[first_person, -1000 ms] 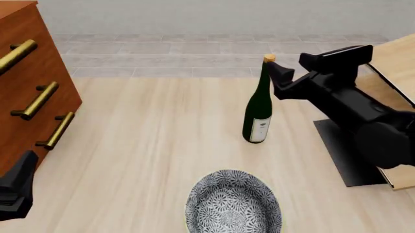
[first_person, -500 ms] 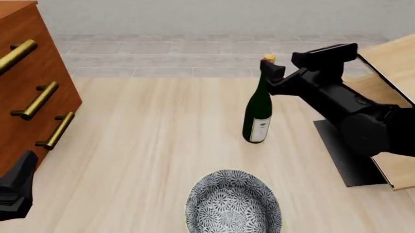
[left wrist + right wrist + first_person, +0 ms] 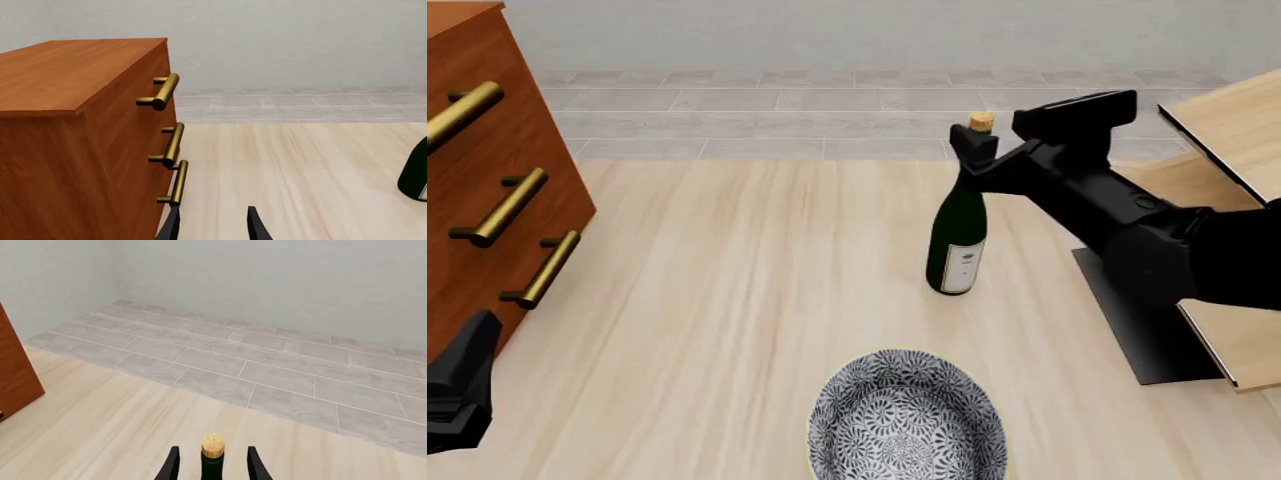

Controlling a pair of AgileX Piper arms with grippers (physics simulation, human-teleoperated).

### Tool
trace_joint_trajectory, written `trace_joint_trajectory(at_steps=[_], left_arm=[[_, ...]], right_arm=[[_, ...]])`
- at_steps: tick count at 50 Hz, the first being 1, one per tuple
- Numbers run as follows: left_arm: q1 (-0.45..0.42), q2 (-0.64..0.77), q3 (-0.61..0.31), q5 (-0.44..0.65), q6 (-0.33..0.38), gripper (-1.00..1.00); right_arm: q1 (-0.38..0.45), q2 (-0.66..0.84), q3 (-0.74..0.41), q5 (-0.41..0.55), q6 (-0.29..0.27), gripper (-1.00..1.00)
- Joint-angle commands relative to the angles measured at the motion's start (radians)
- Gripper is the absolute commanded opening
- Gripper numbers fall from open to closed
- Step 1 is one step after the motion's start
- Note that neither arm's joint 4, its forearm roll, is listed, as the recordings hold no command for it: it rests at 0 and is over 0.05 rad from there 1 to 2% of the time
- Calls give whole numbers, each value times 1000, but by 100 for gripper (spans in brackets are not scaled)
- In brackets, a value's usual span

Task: Put the wine bottle on the wine rack.

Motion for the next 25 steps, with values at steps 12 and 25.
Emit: trace_joint_trajectory(at_steps=[12,25], left_arm=[[12,0,0,2,3,100],[13,0,0,1,3,100]], right_arm=[[2,61,-31,-13,9,100],[-4,83,-40,-15,17,100]])
